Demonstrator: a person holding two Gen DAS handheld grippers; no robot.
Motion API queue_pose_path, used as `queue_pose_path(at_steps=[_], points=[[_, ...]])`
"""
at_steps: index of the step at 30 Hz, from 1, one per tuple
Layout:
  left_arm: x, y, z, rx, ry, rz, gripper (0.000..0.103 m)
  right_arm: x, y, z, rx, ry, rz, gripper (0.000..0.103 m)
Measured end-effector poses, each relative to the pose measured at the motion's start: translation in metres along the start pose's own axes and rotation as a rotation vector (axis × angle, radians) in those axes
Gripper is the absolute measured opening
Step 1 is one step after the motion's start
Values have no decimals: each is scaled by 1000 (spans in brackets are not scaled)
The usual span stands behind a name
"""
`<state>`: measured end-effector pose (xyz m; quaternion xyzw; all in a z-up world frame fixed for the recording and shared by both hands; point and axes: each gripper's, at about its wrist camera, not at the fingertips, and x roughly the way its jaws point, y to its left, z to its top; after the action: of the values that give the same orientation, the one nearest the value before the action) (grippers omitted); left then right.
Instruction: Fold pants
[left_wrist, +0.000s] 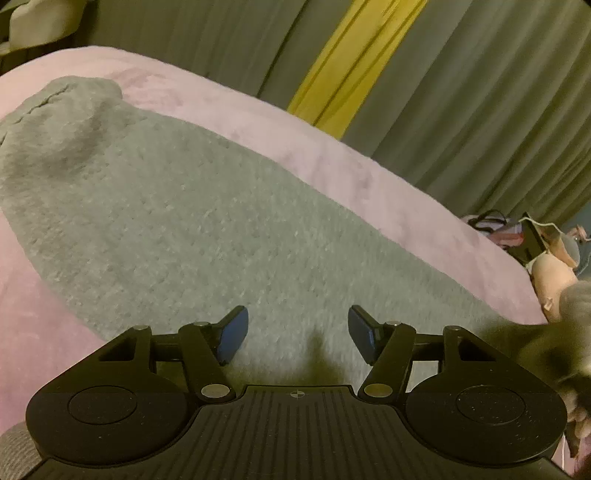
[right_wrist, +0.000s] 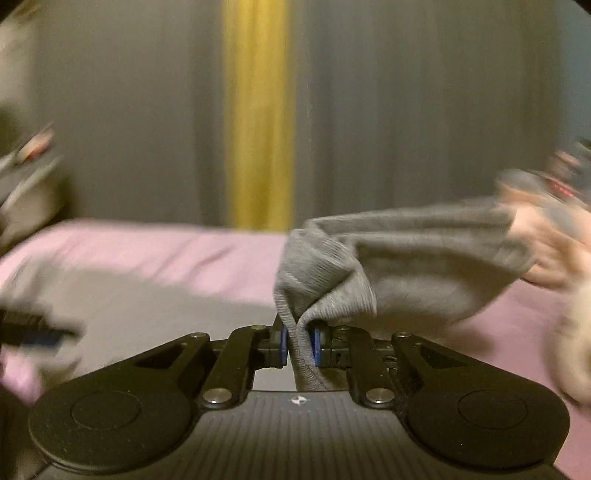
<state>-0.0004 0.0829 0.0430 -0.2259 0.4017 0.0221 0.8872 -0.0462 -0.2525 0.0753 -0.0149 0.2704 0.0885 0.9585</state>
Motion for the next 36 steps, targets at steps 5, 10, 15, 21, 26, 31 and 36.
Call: queue_pose_path(at_steps=[5,10,15,21,26,31,36], points=[[2,1,-1,12,29,-26,66,70,45,-49,-8,344,182,41],[12,-12,6,59,87,-135,66,59,-42,-48,538,329,355,80],[37,-59,9,136,207,-282,66,55,-108,-72,619,353,116,61],[97,-105,-2,205,375,-300,58,37,-127,-86,779,217,172,69],[136,-111,-11,96,485,-284,48,40,-123,-93,790,217,192,69],[133,-117,-13,111,457,-298,19,32,-125,-96,780,206,198,70],[94,-125,-8,203,340,-314,17,22,-114,-90,714,181,177,71]])
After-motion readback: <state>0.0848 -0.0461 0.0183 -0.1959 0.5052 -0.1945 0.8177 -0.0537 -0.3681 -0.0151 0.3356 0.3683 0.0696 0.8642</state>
